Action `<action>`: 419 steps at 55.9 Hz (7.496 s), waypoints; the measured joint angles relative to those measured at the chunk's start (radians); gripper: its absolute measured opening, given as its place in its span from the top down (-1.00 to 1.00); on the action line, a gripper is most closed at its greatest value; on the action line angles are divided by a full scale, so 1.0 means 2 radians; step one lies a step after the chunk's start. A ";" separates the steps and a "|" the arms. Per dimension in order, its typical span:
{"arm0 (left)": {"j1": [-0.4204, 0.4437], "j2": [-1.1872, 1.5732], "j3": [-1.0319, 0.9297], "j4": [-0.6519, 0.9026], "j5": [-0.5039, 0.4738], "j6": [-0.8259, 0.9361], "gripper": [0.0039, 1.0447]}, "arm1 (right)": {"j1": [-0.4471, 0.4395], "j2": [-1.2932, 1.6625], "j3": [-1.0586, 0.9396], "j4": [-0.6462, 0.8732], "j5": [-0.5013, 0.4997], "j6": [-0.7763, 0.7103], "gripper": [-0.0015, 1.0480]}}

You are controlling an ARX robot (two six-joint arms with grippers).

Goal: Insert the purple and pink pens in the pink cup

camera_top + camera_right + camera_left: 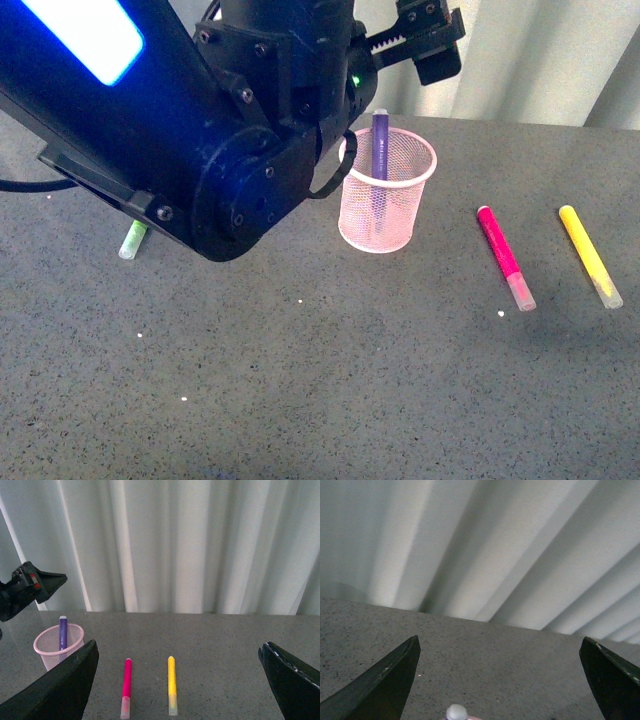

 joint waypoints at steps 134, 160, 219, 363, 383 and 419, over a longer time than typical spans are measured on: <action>0.255 -0.892 -0.572 -0.295 0.053 0.224 0.93 | 0.000 0.000 0.000 0.000 0.000 0.000 -0.86; 0.255 -0.982 -0.572 -0.384 0.052 0.224 0.93 | 0.000 0.000 0.000 0.000 0.000 0.000 -0.86; 0.255 -1.101 -0.572 -0.506 0.052 0.224 -0.66 | -0.022 0.171 0.044 0.133 0.117 -0.009 -0.86; 0.254 -1.101 -0.572 -0.506 0.052 0.225 -0.88 | 0.076 1.107 0.564 0.037 0.016 0.084 0.58; 0.254 -1.101 -0.572 -0.506 0.052 0.226 -0.88 | 0.063 1.089 0.550 0.057 0.011 0.091 0.77; 0.254 -1.101 -0.572 -0.506 0.052 0.225 -0.88 | 0.134 0.896 0.398 0.581 -0.090 0.008 0.77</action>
